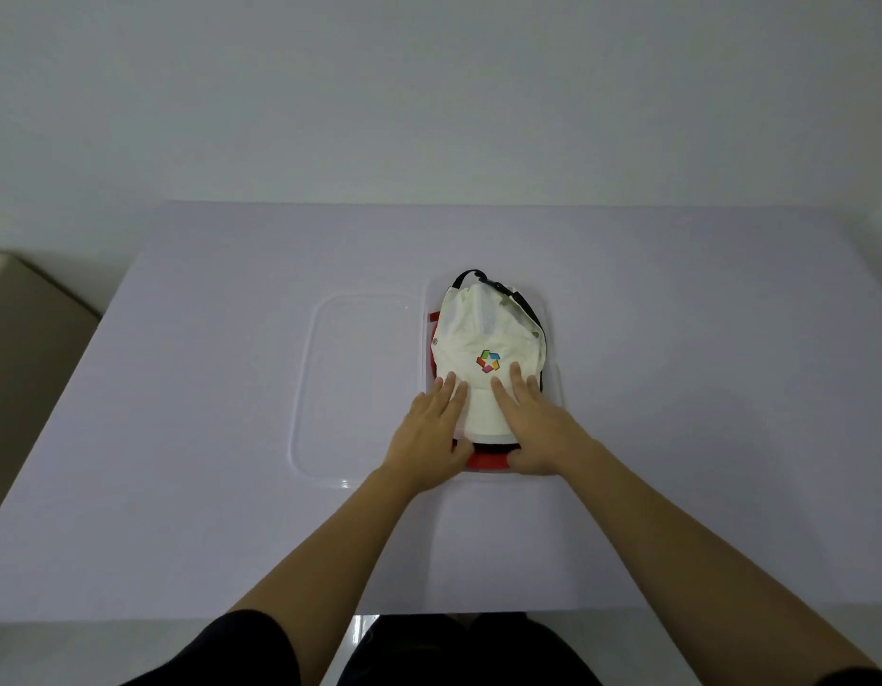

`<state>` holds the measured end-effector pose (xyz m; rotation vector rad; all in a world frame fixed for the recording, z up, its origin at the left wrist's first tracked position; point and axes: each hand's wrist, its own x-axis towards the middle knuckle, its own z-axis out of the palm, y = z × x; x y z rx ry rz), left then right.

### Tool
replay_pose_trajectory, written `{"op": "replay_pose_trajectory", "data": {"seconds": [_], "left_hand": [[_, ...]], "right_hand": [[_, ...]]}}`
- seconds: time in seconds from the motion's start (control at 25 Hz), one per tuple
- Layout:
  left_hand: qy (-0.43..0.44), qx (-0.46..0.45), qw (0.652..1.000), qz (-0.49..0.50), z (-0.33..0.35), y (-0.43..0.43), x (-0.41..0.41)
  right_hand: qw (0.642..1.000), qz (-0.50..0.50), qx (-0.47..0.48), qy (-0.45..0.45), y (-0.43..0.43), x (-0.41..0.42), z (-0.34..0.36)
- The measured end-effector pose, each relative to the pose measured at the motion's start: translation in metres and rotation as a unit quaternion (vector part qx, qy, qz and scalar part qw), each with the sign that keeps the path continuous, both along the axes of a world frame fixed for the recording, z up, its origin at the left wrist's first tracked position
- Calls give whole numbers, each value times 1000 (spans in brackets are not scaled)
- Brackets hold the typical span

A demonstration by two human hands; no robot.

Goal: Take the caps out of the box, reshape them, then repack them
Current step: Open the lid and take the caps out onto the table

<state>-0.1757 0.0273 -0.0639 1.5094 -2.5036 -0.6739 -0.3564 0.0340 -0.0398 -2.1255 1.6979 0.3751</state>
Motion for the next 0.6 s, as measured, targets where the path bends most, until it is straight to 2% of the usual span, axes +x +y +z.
{"op": "replay_pose_trajectory", "data": {"seconds": [0.08, 0.16, 0.28, 0.36, 0.48, 0.6], "left_hand": [[-52, 3, 998, -25, 1, 0, -2], [-83, -4, 996, -43, 4, -3, -8], [-19, -29, 999, -4, 20, -9, -22], [16, -107, 994, 9, 34, -15, -34], [34, -247, 968, 10, 59, -26, -54], [79, -313, 946, 25, 82, -45, -94]], "right_hand": [[1000, -3, 3, -10, 1, 4, 2], [999, -11, -33, -18, 2, 3, 5], [984, -36, -163, -64, -2, -9, 14], [956, -46, -268, -111, -8, -22, 19], [905, -50, -388, -165, -23, -42, 39], [858, -62, -470, -199, -45, -74, 61]]}}
